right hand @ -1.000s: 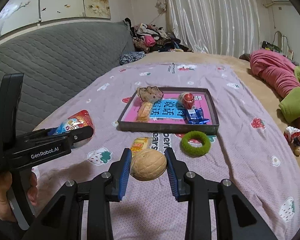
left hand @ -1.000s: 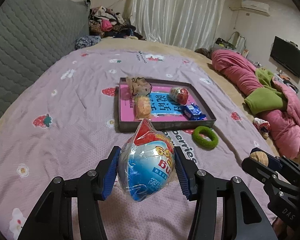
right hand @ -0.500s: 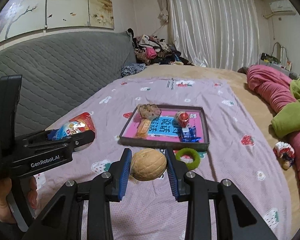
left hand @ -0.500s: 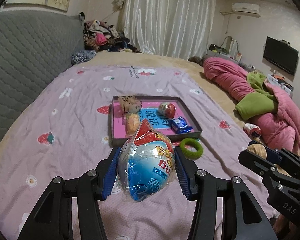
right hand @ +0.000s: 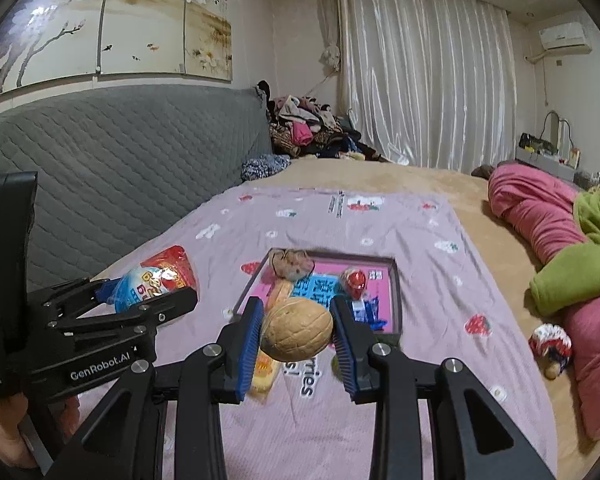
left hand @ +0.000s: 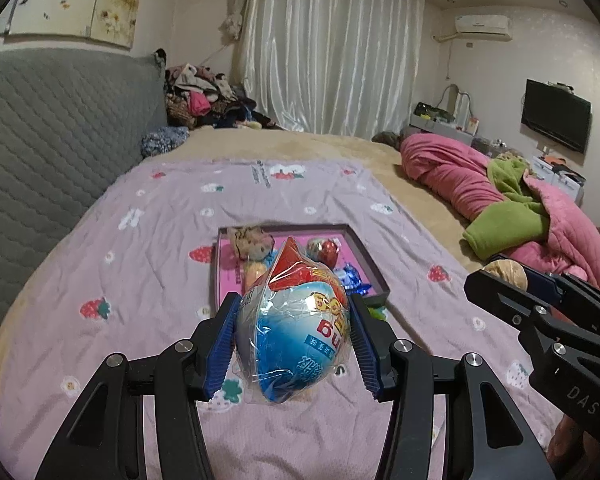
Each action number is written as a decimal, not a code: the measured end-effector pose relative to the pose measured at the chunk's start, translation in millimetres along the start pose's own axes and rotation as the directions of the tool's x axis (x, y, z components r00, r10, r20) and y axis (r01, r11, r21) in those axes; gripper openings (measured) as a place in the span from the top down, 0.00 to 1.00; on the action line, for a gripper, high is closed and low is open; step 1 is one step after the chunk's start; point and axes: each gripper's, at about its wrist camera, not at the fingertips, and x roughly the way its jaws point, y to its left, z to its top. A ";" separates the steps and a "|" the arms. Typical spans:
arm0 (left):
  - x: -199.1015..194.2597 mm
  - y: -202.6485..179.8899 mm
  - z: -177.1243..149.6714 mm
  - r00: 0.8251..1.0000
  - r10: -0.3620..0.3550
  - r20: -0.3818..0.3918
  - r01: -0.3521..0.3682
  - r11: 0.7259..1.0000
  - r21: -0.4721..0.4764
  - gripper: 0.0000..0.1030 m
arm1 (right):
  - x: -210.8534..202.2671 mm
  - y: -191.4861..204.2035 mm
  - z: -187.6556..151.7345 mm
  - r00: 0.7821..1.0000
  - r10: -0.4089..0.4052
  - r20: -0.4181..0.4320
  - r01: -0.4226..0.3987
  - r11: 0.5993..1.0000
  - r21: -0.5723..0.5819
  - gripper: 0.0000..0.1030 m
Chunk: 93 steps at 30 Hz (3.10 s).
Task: Organize objects
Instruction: 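Lift the egg toy and walnut and carry both toward the pink box, then lower the egg toy and walnut over the pink box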
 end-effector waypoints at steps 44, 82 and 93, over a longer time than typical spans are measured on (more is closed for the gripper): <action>105.0 -16.9 101.6 0.999 -0.009 0.031 0.008 0.999 0.041 0.47 | 72.1 -66.0 87.4 0.995 -0.048 0.090 0.049 0.999 -0.012 0.66; 324.6 62.2 16.2 0.988 0.072 -0.133 -0.074 0.997 -0.008 0.47 | 288.4 -135.1 -8.4 0.993 -0.054 -0.102 0.061 0.996 0.069 0.66; 330.7 82.6 13.1 0.984 0.107 -0.142 -0.114 0.993 -0.039 0.47 | 313.1 -145.5 -18.6 0.984 -0.081 -0.157 0.093 0.993 0.071 0.66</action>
